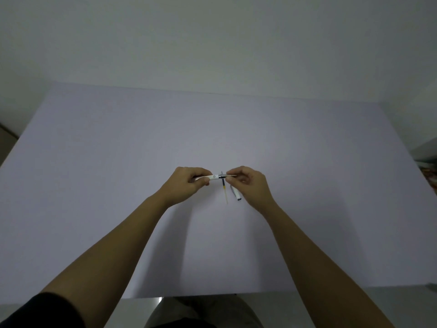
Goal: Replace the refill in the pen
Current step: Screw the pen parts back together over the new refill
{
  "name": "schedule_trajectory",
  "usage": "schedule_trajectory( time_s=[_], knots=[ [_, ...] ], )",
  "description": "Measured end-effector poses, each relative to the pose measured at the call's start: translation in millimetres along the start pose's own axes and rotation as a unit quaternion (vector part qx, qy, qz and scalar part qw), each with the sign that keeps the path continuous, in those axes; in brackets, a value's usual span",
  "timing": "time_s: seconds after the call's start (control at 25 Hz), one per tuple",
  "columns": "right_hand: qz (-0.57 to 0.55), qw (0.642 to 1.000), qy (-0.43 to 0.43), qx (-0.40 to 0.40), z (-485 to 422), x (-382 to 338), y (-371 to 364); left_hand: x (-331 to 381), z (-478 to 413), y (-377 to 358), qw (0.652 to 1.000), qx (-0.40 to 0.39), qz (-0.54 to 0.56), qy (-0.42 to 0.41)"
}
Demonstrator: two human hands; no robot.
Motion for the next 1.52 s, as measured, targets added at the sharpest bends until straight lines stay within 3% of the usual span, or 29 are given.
schedule_trajectory(
  time_s=[0.16, 0.32, 0.44, 0.6, 1.52],
  knots=[
    [0.139, 0.99, -0.003, 0.017, 0, -4, 0, 0, 2, -2, 1.0, 0.0, -0.018, -0.011],
    [0.099, 0.995, 0.02, -0.026, 4, -5, 0, 0, 3, -4, 1.0, 0.006, -0.021, -0.009],
    [0.159, 0.984, 0.068, -0.041, 5, -8, 4, 1, 3, -4, 1.0, 0.002, -0.027, -0.015],
    [0.16, 0.984, 0.058, -0.05, 3, -12, 4, 2, 4, -2, 1.0, 0.001, -0.02, -0.014],
    [0.2, 0.973, 0.109, -0.039, 2, -17, 0, 10, 10, 2, 0.999, -0.002, -0.038, -0.029]
  ],
)
Point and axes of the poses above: each hand's wrist, its own z-axis away from the middle knuckle, its own y-axis out of the back of the hand, x = y × z, the point moved 3 cm from there along -z, towards the middle knuckle, and after that the axes turned 14 degrees about -x, right-handed, at the moved point
